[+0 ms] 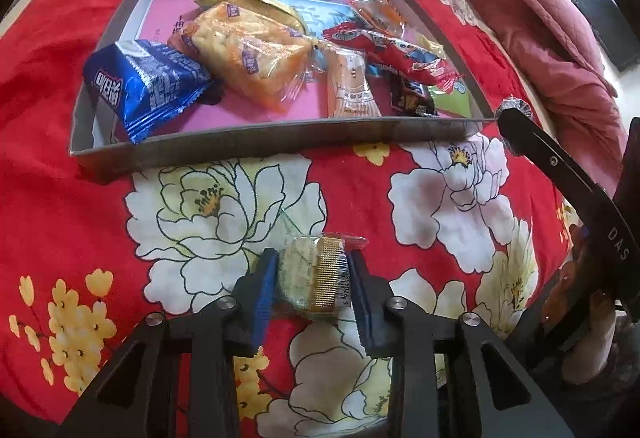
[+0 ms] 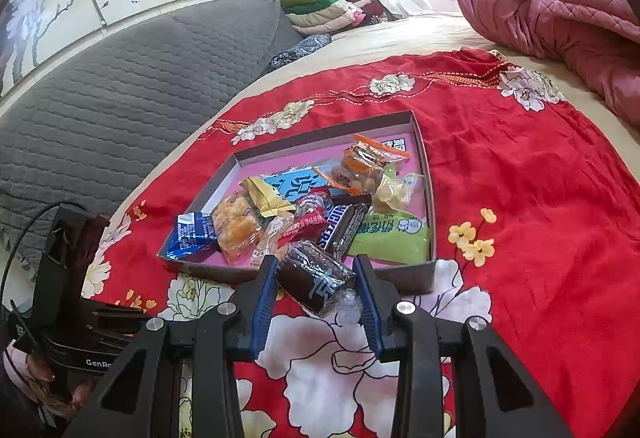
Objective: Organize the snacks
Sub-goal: 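Carry the green-tinted packet over the tray with the left tool while the right lowers the brown packet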
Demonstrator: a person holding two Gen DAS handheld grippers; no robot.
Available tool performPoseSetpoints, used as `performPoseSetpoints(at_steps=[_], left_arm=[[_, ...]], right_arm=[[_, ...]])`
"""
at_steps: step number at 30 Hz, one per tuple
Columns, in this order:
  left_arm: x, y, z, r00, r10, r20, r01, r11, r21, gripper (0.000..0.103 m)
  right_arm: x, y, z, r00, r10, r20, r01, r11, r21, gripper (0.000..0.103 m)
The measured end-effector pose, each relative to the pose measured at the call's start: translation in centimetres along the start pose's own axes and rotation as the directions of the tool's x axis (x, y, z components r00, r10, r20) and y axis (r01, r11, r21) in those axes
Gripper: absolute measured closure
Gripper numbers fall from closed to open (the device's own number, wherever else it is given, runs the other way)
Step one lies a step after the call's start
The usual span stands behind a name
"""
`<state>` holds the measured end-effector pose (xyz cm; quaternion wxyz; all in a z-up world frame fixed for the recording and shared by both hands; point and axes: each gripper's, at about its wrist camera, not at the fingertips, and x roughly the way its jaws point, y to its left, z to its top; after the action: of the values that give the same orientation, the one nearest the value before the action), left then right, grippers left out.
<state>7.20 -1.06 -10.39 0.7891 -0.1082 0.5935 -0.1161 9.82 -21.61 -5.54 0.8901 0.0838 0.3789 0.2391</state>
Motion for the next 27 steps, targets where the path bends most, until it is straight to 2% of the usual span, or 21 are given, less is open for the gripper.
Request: performPoseSetpoints(at_steps=[5,12,19,27], left_arm=[[-1.6,-1.1,0.9,0.999,-0.009,0.052,0.007,0.999,0.032,0.067],[-3.7,-2.1,3.8,0.992,-0.014,0.128,0.009,0.999,0.037,0.067],[-3.6,-2.9,6.2,0.986,0.009,0.165,-0.015,0.999,0.036,0.067],[-1.9,-2.9,8.2,0.984,0.042,0.173,-0.044,0.999,0.011,0.067]], right_arm=[[0.0,-0.2,0.5,1.0,0.001,0.022,-0.001,1.0,0.006,0.065],[0.3,-0.9,1.3,0.999,-0.001,0.045,-0.001,1.0,0.026,0.065],[1.6,-1.8,2.3,0.998,-0.028,0.051,0.027,0.999,0.023,0.065],[3.6,-2.8,2.2,0.999,-0.054,0.008,0.054,0.998,0.019,0.065]])
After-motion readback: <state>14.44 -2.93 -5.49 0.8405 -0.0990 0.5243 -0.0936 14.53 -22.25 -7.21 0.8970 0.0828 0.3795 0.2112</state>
